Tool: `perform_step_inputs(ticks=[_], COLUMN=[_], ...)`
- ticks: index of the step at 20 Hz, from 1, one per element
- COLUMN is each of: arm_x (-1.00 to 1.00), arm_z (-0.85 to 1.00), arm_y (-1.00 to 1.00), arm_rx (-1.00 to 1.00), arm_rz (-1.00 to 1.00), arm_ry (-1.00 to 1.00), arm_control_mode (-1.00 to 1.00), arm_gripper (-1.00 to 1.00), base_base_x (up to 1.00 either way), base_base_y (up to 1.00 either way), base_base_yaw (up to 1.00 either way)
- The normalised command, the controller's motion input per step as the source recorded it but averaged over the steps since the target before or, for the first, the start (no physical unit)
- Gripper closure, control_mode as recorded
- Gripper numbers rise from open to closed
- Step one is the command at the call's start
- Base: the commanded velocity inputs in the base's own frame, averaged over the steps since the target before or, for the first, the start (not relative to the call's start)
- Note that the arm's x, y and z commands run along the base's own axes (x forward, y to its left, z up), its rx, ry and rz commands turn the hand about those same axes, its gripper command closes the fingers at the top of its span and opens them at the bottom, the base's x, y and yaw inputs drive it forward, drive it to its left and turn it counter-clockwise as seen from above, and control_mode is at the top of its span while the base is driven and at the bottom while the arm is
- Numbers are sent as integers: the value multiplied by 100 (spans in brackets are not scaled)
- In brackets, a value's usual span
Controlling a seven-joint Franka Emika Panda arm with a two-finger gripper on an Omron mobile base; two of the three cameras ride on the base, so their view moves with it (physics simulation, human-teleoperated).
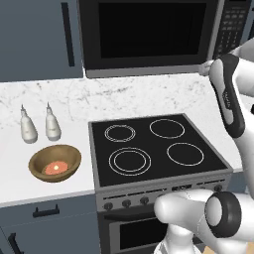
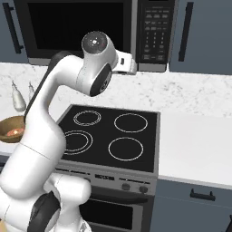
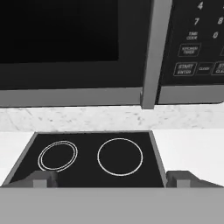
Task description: Open the microwave, place the bowl with waffle inside the microwave, then close the microwave door and turn it on.
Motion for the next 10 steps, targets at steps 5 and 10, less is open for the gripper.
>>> perform_step_inputs(ticks=[5, 10], arm_x=[43, 37], arm_z=[55, 18], arm_y=[-15, 0], arm_rx=[7, 1], arm_rz=[-1, -7], arm_ry=[-7, -13], arm_control_mode=[-100, -100], arm_gripper=[-100, -100], base_base_x=[0, 0], base_base_y=[0, 0], base_base_yaw=[0, 0])
